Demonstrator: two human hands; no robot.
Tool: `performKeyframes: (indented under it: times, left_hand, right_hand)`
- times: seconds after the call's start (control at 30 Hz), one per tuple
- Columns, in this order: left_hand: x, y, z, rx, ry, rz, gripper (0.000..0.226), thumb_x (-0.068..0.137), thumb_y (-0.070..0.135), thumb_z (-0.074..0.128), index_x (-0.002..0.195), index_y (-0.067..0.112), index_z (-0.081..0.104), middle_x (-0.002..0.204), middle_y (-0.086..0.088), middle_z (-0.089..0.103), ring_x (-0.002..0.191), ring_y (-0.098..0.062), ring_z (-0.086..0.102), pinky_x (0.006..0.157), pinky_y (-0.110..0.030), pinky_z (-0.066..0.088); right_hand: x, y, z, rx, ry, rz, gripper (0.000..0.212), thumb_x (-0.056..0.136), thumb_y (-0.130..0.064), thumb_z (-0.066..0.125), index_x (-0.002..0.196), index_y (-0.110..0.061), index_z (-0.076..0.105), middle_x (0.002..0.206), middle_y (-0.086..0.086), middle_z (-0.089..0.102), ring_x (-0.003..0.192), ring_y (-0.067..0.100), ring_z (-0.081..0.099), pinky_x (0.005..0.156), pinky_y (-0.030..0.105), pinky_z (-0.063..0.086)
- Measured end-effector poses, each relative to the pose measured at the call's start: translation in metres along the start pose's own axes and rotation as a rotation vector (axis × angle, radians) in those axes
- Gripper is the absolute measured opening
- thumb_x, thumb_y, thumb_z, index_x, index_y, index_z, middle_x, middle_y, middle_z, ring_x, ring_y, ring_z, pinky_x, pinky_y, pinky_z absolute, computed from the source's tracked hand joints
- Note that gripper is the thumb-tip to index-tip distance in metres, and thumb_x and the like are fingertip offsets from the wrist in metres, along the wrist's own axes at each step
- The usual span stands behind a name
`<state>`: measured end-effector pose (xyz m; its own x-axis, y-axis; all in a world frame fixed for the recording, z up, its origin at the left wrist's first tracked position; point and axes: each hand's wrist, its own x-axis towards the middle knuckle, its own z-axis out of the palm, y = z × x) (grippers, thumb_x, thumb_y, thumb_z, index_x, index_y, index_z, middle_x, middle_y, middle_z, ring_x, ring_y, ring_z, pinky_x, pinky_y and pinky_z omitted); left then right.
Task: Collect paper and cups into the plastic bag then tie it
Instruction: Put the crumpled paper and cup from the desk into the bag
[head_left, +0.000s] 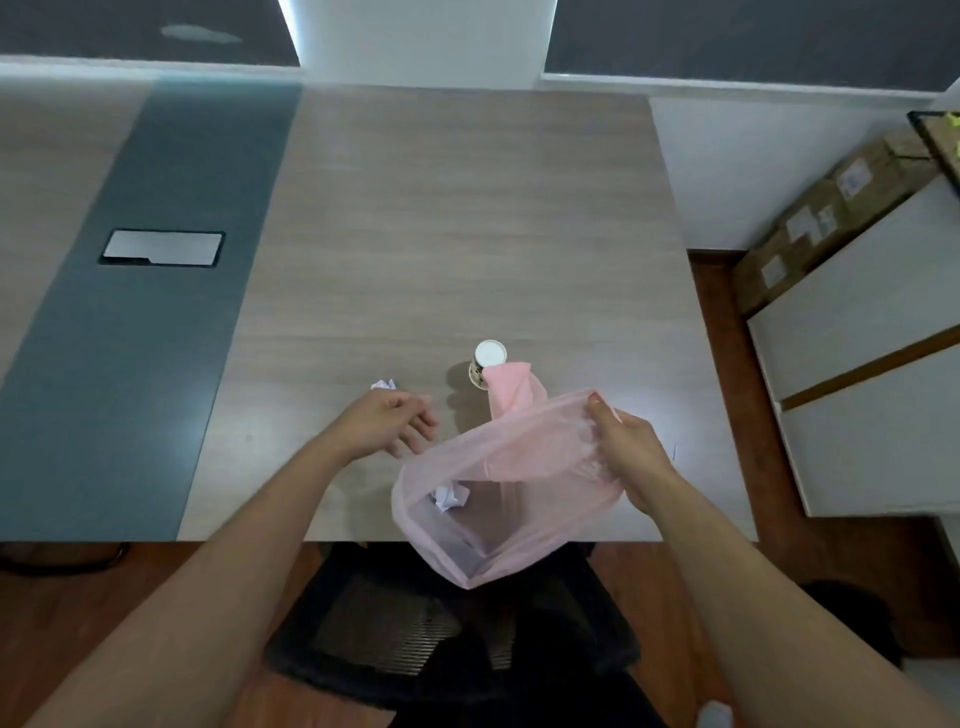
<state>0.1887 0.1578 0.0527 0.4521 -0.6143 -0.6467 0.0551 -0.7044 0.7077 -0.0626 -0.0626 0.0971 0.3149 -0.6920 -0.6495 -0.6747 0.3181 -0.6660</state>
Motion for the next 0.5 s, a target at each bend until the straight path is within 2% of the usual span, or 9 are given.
performKeyframes:
  times: [0.03, 0.1, 0.2, 0.27, 0.3, 0.4, 0.5]
  left_hand:
    - [0.014, -0.006, -0.002, 0.006, 0.133, -0.006, 0.029, 0.109, 0.025, 0.055, 0.106, 0.006, 0.076, 0.108, -0.014, 0.081, 0.079, -0.021, 0.071, 0.061, -0.028, 0.052]
    - [0.040, -0.023, -0.007, 0.106, 0.331, -0.005, 0.024, 0.101, 0.025, 0.063, 0.116, 0.009, 0.073, 0.118, -0.015, 0.077, 0.091, -0.024, 0.067, 0.072, -0.030, 0.050]
    - [0.080, -0.064, -0.007, 0.336, 0.335, -0.073, 0.068, 0.079, 0.050, 0.058, 0.140, 0.021, 0.057, 0.140, -0.012, 0.061, 0.131, -0.037, 0.054, 0.103, -0.040, 0.045]
    - [0.093, -0.079, 0.000, 0.369, 0.318, -0.098, 0.073, 0.086, 0.041, 0.063, 0.154, 0.022, 0.046, 0.155, -0.015, 0.045, 0.149, -0.037, 0.037, 0.114, -0.042, 0.034]
    - [0.098, -0.084, 0.003, 0.394, 0.320, -0.074, 0.070, 0.090, 0.032, 0.065, 0.155, 0.017, 0.046, 0.157, -0.018, 0.042, 0.152, -0.035, 0.034, 0.115, -0.040, 0.030]
    - [0.108, -0.100, 0.016, 0.510, 0.328, 0.011, 0.050, 0.090, 0.012, 0.071, 0.139, 0.005, 0.062, 0.145, -0.023, 0.048, 0.142, -0.038, 0.045, 0.111, -0.036, 0.032]
    - [0.105, -0.115, 0.028, 0.505, 0.378, -0.002, 0.031, 0.088, -0.002, 0.066, 0.116, 0.008, 0.074, 0.125, -0.017, 0.049, 0.101, -0.036, 0.061, 0.098, -0.037, 0.049]
  right_hand:
    - [0.003, 0.000, 0.000, 0.007, -0.018, 0.022, 0.045, 0.106, -0.063, 0.053, 0.103, -0.025, 0.075, 0.102, -0.001, 0.075, 0.090, 0.019, 0.067, 0.078, 0.034, 0.052]
    - [0.009, 0.001, 0.000, 0.030, -0.061, 0.079, 0.051, 0.104, -0.069, 0.052, 0.105, -0.024, 0.078, 0.108, 0.003, 0.079, 0.092, 0.024, 0.069, 0.086, 0.038, 0.055]
    - [0.012, -0.002, 0.002, 0.090, -0.104, 0.148, 0.053, 0.104, -0.068, 0.054, 0.107, -0.021, 0.078, 0.108, 0.003, 0.079, 0.097, 0.025, 0.071, 0.103, 0.045, 0.057]
    - [0.014, -0.003, 0.002, 0.146, -0.139, 0.192, 0.053, 0.102, -0.068, 0.060, 0.112, -0.020, 0.079, 0.111, 0.003, 0.082, 0.105, 0.026, 0.076, 0.107, 0.048, 0.059]
    - [0.013, -0.004, 0.002, 0.173, -0.167, 0.210, 0.051, 0.101, -0.066, 0.064, 0.113, -0.019, 0.080, 0.111, 0.003, 0.084, 0.106, 0.027, 0.078, 0.106, 0.047, 0.060]
    - [0.012, -0.007, -0.001, 0.246, -0.221, 0.249, 0.048, 0.100, -0.061, 0.070, 0.117, -0.019, 0.083, 0.113, 0.005, 0.084, 0.108, 0.032, 0.080, 0.104, 0.050, 0.059]
    - [0.010, -0.010, -0.003, 0.376, -0.266, 0.249, 0.045, 0.102, -0.056, 0.069, 0.125, -0.019, 0.082, 0.123, 0.009, 0.082, 0.116, 0.034, 0.078, 0.112, 0.055, 0.055]
